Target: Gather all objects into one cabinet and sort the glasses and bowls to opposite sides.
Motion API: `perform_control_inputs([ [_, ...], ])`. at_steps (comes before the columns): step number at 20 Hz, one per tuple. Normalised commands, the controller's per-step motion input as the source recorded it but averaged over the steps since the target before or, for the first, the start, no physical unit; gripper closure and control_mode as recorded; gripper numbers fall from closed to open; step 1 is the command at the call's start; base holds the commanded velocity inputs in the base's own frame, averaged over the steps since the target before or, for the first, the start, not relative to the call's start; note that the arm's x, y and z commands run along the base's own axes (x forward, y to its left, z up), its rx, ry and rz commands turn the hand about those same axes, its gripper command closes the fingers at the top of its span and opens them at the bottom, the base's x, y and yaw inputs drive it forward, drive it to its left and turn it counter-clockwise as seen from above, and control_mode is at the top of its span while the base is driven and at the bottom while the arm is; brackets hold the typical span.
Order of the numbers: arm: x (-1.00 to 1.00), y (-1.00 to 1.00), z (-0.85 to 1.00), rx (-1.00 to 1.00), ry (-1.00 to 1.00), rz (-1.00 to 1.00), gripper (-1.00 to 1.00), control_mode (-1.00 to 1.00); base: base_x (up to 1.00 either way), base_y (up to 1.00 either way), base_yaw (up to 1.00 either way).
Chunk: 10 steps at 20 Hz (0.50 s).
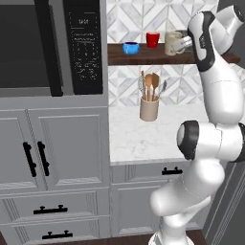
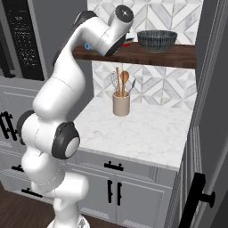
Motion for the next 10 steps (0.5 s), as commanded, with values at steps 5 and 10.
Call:
perform_control_inputs([
  [5, 0.34, 0.00, -0.06, 0.00, 0.00, 0.00, 1.00, -1.00, 0.00, 0.00, 0.00],
  [10, 0.58, 0.00, 0.00, 0.00, 0.00, -0.01, 1.00, -1.00, 0.00, 0.00, 0.00],
])
